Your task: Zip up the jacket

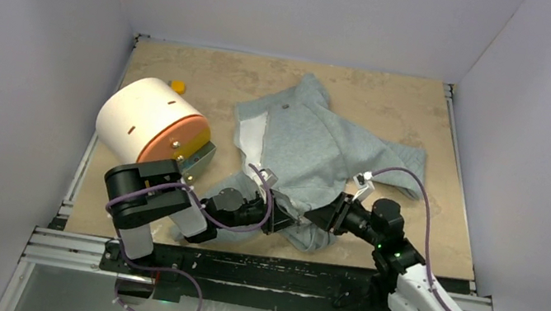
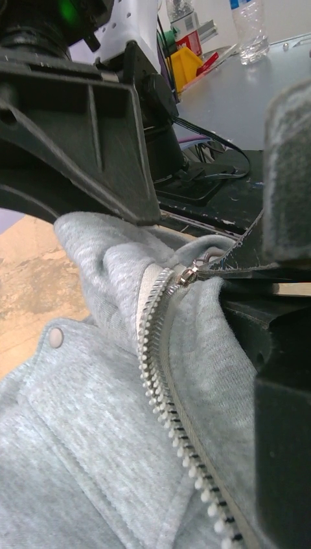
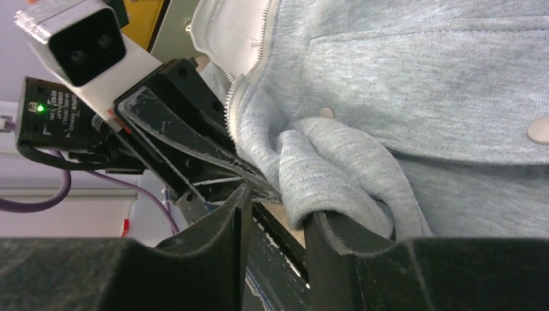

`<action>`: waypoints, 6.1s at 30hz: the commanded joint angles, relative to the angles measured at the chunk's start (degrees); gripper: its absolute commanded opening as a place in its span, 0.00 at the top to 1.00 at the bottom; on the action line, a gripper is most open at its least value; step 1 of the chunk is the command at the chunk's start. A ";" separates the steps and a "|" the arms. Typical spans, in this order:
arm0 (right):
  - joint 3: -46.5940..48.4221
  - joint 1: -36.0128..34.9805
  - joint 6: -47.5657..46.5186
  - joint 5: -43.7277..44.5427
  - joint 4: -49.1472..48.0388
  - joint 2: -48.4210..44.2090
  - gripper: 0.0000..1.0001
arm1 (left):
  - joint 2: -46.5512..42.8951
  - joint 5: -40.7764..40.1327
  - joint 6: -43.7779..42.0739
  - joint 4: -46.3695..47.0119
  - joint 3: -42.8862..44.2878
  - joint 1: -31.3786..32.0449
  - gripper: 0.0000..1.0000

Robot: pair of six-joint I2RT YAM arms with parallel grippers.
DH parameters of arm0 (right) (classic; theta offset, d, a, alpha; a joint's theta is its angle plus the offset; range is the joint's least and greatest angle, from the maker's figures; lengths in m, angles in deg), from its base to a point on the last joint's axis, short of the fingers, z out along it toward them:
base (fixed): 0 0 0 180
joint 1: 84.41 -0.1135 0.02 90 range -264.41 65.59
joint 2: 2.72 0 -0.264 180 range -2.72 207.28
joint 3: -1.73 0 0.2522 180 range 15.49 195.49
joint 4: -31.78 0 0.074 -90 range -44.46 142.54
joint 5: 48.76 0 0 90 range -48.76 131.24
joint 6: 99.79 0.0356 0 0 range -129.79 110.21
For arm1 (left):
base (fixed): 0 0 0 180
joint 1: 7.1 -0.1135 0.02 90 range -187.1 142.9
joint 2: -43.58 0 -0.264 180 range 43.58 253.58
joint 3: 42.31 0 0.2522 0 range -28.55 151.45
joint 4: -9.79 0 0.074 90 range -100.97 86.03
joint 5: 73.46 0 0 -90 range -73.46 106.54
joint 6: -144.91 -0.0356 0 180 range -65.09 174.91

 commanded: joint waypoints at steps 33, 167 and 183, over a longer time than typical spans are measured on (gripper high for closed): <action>4.90 -12.54 -15.62 6.86 9.15 0.68 0.59 | 1.94 1.32 2.28 -3.48 2.02 0.44 1.00; 17.54 -10.26 8.05 3.27 -22.53 25.07 1.00 | -5.00 -9.74 5.13 -9.41 -6.17 13.72 1.00; 25.81 -9.28 11.13 5.74 -27.46 30.73 1.00 | -7.18 -15.71 8.18 -12.46 -8.69 19.50 1.00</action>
